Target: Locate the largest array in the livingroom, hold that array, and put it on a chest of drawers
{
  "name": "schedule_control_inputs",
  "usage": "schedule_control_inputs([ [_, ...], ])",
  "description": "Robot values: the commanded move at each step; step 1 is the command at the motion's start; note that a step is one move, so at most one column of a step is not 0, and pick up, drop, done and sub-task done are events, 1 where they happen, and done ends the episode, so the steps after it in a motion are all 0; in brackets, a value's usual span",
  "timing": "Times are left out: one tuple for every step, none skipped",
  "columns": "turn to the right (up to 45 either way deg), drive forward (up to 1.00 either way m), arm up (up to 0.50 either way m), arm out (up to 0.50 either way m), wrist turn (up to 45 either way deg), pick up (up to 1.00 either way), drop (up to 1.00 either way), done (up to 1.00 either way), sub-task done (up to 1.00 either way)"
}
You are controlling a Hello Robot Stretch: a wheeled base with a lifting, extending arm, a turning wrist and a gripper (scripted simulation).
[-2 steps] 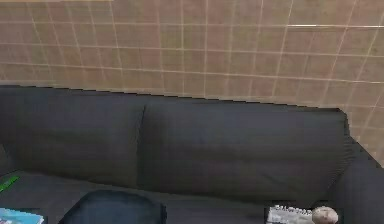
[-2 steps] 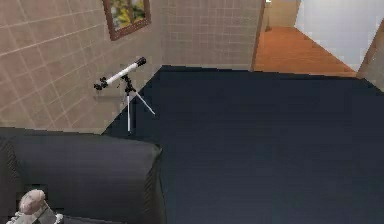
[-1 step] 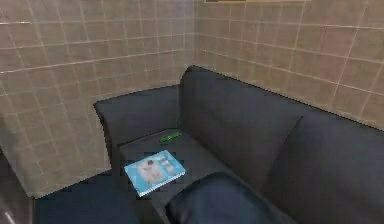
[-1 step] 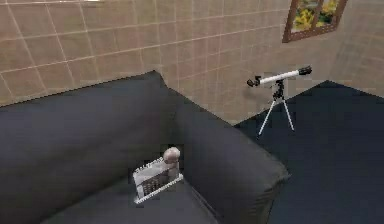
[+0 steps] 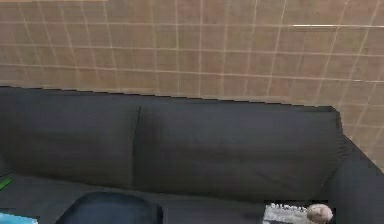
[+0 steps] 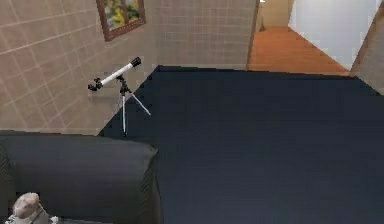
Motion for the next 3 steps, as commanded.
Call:
schedule_control_inputs([
  [45.0,0.0,0.0,0.0,0.0,0.0,0.0,0.0,0.0],
  [42.0,0.0,0.0,0.0,0.0,0.0,0.0,0.0,0.0],
  [0.0,0.1,0.0,0.0,0.0,0.0,0.0,0.0,0.0],
])
